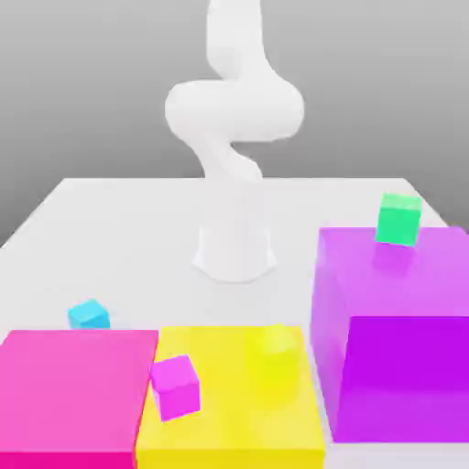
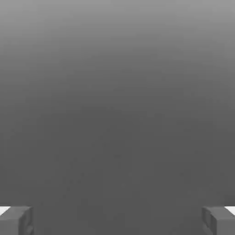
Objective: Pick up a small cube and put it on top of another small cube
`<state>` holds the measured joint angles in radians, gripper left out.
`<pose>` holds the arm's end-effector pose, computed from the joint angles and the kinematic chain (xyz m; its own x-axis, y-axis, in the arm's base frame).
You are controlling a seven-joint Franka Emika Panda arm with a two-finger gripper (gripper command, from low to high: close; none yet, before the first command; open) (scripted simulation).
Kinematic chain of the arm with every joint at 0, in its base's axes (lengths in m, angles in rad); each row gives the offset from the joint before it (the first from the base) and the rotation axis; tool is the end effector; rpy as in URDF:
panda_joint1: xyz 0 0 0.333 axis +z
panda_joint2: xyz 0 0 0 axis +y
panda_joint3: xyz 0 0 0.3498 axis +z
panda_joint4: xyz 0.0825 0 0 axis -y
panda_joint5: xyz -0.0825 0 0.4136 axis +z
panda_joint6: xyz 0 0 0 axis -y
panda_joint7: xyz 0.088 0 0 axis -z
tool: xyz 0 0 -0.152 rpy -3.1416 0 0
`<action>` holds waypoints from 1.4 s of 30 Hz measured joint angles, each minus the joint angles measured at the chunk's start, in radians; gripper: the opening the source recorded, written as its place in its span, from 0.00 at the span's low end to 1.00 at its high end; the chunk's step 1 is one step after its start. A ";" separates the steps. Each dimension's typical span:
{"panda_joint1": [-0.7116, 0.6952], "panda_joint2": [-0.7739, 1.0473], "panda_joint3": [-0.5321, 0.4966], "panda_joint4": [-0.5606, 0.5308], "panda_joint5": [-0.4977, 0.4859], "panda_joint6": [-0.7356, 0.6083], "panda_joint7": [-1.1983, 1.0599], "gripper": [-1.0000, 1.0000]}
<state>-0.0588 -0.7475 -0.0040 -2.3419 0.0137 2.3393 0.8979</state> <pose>0.4051 -0.0253 0.6663 0.4084 -0.8157 0.4096 -0.6119 -0.5776 -0.5403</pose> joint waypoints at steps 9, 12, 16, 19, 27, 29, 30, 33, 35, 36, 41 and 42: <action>-0.205 0.192 -0.008 -0.152 0.036 0.143 0.367 0.50; -0.272 0.255 -0.007 -0.202 0.045 0.189 0.489 0.50; -0.357 0.339 -0.008 -0.269 0.052 0.252 0.655 0.50; -0.422 0.402 -0.008 -0.319 0.053 0.299 0.783 0.50; -0.587 0.568 -0.019 -0.452 0.036 0.424 1.139 0.50; -0.626 0.609 -0.026 -0.485 0.024 0.456 1.233 0.50; -0.644 0.629 -0.031 -0.502 0.017 0.471 1.281 0.50; -0.706 0.691 -0.053 -0.552 -0.012 0.519 1.430 0.50; -0.721 0.751 -0.058 -0.555 -0.009 0.567 1.458 0.50; -0.724 0.785 -0.053 -0.551 -0.003 0.595 1.458 0.50; -0.752 0.963 -0.010 -0.523 0.027 0.742 1.442 0.50; -0.757 0.989 -0.005 -0.519 0.029 0.763 1.441 0.00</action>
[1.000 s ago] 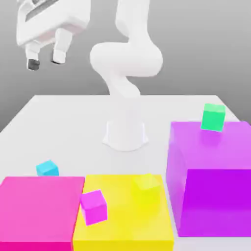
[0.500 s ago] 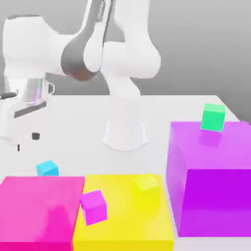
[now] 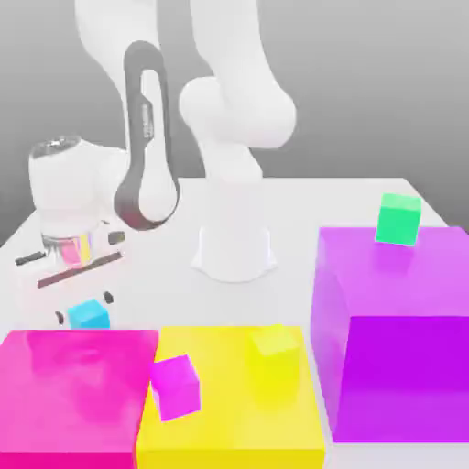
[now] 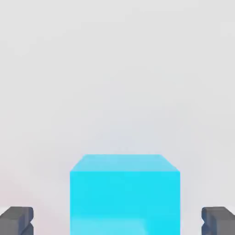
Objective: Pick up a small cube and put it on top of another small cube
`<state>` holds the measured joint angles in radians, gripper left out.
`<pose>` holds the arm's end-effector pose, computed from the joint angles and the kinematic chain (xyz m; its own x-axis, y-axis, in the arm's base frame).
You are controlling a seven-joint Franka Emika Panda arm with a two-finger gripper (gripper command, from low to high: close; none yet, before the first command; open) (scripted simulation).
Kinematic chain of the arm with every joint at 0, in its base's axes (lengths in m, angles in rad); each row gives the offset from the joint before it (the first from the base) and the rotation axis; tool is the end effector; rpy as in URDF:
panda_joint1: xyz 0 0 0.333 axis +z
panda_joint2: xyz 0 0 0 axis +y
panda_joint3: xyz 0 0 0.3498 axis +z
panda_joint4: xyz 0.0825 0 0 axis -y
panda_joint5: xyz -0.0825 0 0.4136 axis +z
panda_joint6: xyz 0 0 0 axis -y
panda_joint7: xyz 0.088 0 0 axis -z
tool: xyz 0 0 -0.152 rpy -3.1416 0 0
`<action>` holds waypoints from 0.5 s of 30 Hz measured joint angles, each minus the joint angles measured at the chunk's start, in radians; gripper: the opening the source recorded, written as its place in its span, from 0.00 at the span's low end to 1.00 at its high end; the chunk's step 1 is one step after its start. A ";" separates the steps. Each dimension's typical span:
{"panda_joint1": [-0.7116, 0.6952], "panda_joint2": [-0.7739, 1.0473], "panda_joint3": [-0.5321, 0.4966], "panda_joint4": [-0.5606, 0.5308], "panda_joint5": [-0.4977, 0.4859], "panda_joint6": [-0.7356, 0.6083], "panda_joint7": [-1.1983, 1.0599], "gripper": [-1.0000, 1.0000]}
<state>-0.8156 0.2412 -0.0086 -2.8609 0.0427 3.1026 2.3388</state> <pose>0.2351 -0.2599 0.0910 -0.9980 0.0638 -0.0001 0.0638 0.9980 -0.0007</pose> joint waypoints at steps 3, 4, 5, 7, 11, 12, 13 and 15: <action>0.000 0.000 0.000 0.000 0.000 0.001 0.000 0.00; 0.000 0.000 0.000 0.000 0.000 0.002 0.000 0.00; 0.000 0.000 0.000 0.000 0.000 0.003 0.000 0.00; 0.000 0.001 0.000 0.000 -0.001 0.003 0.000 0.00; 0.013 -0.120 -0.020 -0.020 -0.022 -0.097 0.014 0.00; 0.014 -0.155 -0.022 -0.026 -0.029 -0.126 0.020 0.00; 0.012 -0.191 -0.023 -0.033 -0.035 -0.155 0.025 0.00; 0.007 -0.257 -0.014 -0.041 -0.039 -0.213 0.035 0.00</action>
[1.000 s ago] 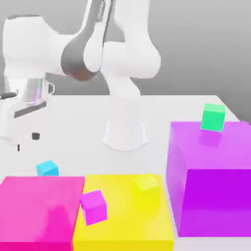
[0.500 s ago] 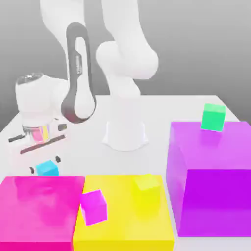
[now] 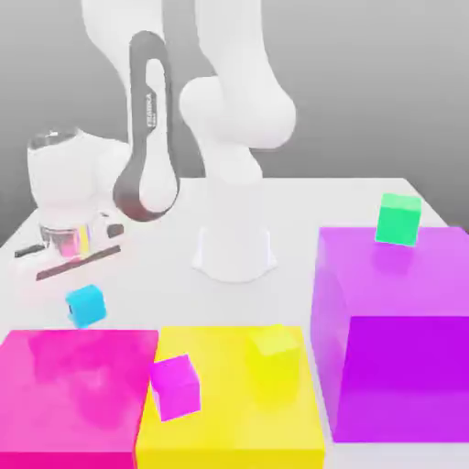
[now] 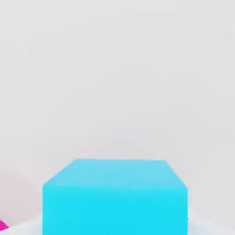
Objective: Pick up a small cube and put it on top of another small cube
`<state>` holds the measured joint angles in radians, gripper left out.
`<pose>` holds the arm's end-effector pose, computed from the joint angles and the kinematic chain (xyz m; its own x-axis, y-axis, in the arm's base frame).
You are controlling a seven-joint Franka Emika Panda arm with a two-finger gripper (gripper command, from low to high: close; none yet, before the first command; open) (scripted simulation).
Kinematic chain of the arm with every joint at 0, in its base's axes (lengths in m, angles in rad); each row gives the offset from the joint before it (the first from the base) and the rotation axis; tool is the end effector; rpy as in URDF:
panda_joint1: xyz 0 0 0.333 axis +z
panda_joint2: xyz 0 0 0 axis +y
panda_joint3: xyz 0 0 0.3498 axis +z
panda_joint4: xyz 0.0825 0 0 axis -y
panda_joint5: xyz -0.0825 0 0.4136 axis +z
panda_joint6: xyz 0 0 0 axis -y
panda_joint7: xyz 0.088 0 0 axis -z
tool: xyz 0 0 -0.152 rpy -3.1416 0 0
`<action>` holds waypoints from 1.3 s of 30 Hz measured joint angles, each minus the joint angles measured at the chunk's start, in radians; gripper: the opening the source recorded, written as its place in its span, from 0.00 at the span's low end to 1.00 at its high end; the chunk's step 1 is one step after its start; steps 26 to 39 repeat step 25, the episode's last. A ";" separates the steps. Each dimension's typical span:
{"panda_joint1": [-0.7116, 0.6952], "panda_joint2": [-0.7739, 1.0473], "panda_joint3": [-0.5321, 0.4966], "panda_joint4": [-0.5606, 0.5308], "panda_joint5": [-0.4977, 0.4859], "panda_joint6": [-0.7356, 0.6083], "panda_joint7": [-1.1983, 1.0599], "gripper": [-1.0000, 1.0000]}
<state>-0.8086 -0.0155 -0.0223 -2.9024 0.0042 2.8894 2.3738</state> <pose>0.2355 -0.2582 0.1528 -0.9977 0.0671 -0.0028 0.0671 0.9977 -0.0007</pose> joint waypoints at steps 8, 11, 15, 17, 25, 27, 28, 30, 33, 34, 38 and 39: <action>0.249 -0.143 0.204 0.089 0.089 -0.230 0.142 0.00; 0.343 -0.195 0.289 0.127 0.123 -0.317 0.200 0.00; 0.469 -0.268 0.400 0.179 0.167 -0.435 0.279 0.00; 0.512 -0.276 0.443 0.193 0.177 -0.454 0.312 0.00; 0.493 -0.127 0.490 0.164 0.119 -0.281 0.371 1.00; 0.493 -0.127 0.490 0.164 0.119 -0.281 0.371 1.00; 0.493 -0.127 0.490 0.164 0.119 -0.281 0.371 1.00; 0.493 -0.127 0.490 0.164 0.119 -0.281 0.371 1.00; 0.493 -0.127 0.490 0.164 0.119 -0.281 0.371 1.00; 0.493 -0.127 0.490 0.164 0.119 -0.281 0.371 1.00; 0.493 -0.127 0.490 0.164 0.119 -0.281 0.371 1.00; 0.493 -0.127 0.490 0.164 0.119 -0.281 0.371 1.00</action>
